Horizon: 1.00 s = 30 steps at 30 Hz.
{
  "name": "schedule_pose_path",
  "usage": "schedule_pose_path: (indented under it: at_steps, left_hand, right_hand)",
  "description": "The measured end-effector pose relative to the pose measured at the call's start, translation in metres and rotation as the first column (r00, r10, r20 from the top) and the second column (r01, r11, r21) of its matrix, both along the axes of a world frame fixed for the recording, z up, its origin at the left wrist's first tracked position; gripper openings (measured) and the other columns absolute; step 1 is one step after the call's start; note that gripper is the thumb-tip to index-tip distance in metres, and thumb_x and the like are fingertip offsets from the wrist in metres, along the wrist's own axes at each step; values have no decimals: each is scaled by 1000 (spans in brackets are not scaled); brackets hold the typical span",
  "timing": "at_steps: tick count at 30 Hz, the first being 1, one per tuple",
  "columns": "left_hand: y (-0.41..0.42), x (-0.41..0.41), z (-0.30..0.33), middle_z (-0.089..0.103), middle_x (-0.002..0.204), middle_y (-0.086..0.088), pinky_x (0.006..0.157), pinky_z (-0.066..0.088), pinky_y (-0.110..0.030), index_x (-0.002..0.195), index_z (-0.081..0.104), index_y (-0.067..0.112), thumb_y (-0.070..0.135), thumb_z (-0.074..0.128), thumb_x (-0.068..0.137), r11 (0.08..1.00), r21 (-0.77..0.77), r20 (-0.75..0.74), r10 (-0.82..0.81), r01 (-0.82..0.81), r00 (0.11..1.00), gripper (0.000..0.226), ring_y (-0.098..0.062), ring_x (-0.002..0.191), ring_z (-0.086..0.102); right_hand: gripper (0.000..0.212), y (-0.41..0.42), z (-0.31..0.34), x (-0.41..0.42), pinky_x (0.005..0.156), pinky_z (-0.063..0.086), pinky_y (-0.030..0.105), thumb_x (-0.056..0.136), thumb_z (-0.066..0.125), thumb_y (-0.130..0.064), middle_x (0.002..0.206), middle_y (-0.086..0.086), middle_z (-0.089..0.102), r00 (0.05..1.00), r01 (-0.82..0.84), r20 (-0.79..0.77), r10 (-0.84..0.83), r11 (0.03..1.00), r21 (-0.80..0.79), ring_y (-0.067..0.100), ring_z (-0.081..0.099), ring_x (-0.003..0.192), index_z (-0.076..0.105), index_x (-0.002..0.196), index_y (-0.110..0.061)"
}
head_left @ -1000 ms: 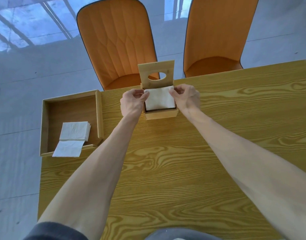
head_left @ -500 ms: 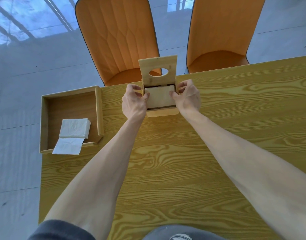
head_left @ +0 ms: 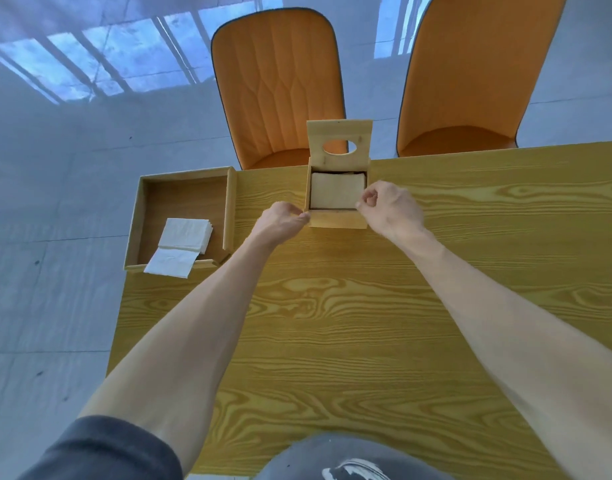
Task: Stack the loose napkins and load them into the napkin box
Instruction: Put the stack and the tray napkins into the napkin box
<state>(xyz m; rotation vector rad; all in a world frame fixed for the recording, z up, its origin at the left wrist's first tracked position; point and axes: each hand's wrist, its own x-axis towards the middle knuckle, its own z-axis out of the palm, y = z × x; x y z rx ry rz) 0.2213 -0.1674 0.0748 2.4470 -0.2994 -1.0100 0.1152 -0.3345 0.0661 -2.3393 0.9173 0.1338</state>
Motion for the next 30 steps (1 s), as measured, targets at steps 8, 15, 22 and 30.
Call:
schedule_pose_path:
  at_steps: [8, 15, 22, 30]
  left_hand:
    - [81, -14, 19, 62, 128, -9, 97, 51, -46, 129, 59, 19, 46, 53, 95, 986, 156, 92, -80, 65, 993, 44, -28, 110, 62]
    - [179, 12, 18, 66, 119, -9, 93, 53, -45, 124, 64, 15, 44, 57, 94, 985, 168, 133, 27, -50, 991, 42, -27, 106, 63]
    - [251, 63, 5, 67, 122, -4, 83, 52, -37, 118, 65, 20, 33, 55, 94, 957, 258, 336, 38, -131, 941, 29, -27, 105, 64]
    - [282, 105, -20, 64, 122, -3, 86, 50, -39, 130, 55, 22, 29, 61, 90, 991, 124, 322, 8, -51, 947, 41, -24, 113, 59]
  right_hand:
    - [41, 55, 33, 12, 85, 48, 38, 96, 55, -41, 127, 6, 63, 886, -411, -273, 374, 907, -94, 27, 60, 115, 55, 134, -24]
    - [43, 130, 32, 48, 89, 49, 39, 96, 55, -44, 129, 3, 63, 854, -478, -268, 446, 876, -64, 25, 59, 118, 54, 135, -26]
    - [31, 205, 15, 101, 81, 48, 37, 95, 56, -35, 119, 2, 66, 880, -450, -195, 433, 892, -52, 25, 63, 109, 61, 125, -26]
    - [27, 258, -12, 146, 89, 54, 42, 92, 59, -31, 114, 5, 67, 925, -344, -149, 350, 936, 71, 25, 65, 102, 62, 118, -25]
